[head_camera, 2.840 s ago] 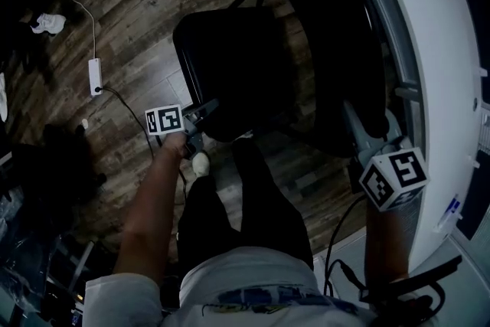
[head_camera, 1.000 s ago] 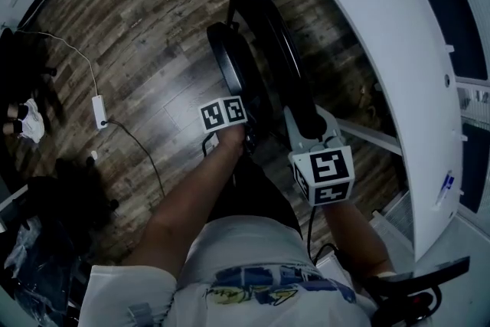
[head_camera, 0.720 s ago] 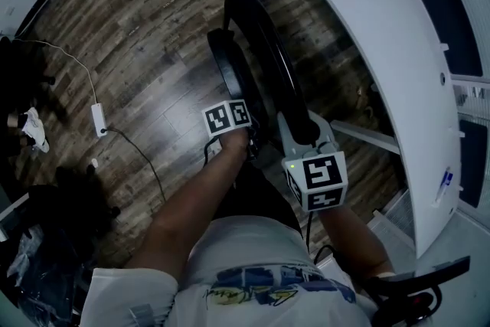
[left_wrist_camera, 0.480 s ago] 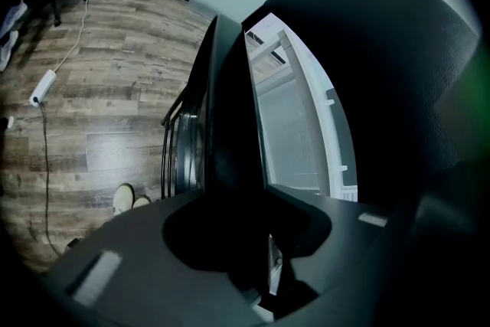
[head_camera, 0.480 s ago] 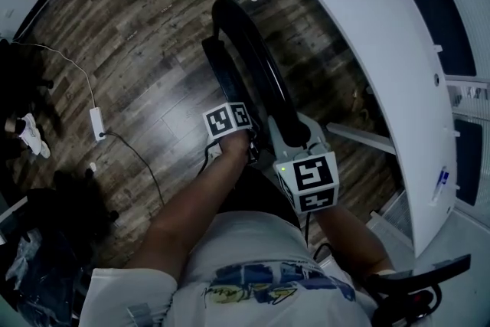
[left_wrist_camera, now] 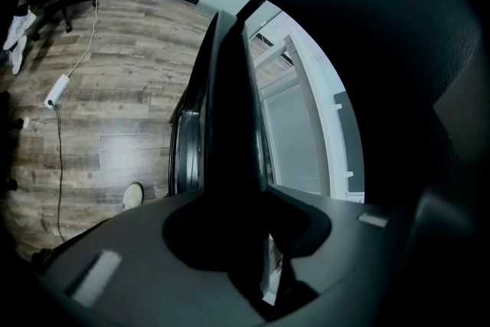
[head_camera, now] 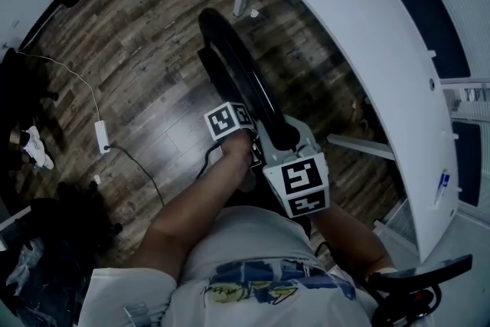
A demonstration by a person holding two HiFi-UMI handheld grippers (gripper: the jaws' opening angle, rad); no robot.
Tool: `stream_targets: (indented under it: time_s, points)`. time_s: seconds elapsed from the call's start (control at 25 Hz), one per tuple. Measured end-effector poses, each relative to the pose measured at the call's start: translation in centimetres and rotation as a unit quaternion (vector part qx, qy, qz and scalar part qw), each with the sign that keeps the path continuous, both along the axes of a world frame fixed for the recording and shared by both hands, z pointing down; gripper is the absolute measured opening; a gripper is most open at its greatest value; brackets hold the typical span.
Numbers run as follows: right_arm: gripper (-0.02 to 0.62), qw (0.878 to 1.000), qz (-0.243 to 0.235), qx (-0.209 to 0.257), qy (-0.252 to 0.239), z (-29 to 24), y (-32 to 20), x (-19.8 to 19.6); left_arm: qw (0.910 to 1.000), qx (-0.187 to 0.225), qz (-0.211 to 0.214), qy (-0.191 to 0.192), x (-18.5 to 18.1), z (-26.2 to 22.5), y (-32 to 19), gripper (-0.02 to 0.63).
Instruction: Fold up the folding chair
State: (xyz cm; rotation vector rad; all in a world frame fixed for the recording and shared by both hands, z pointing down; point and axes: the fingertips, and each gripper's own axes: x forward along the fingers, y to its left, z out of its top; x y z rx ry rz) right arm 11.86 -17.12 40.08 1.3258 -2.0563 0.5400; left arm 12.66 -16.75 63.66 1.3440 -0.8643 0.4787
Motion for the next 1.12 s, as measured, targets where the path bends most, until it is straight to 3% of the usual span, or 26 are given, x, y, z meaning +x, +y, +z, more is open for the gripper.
stream_targets:
  time_s: [0.28, 0.56, 0.8, 1.12]
  points:
    - [0.055, 1.0, -0.003, 0.015, -0.02, 0.0, -3.2, 3.5, 0.9997, 0.013, -0.011, -0.02, 2.3, -0.1, -4.0, 0.126]
    - [0.057, 0.998, -0.045, 0.019, -0.04, -0.3, -7.8, 8.4, 0.9981, 0.026, -0.048, -0.03, 6.9, -0.6, -9.0, 0.126]
    - [0.057, 0.995, -0.079, 0.023, -0.052, 0.3, -11.8, 13.4, 0.9951, 0.009, -0.078, -0.059, 10.7, 0.4, -12.4, 0.126]
    - [0.058, 0.992, -0.101, 0.019, -0.067, 2.0, -16.3, 19.0, 0.9924, 0.005, -0.103, -0.067, 15.9, 2.1, -16.7, 0.126]
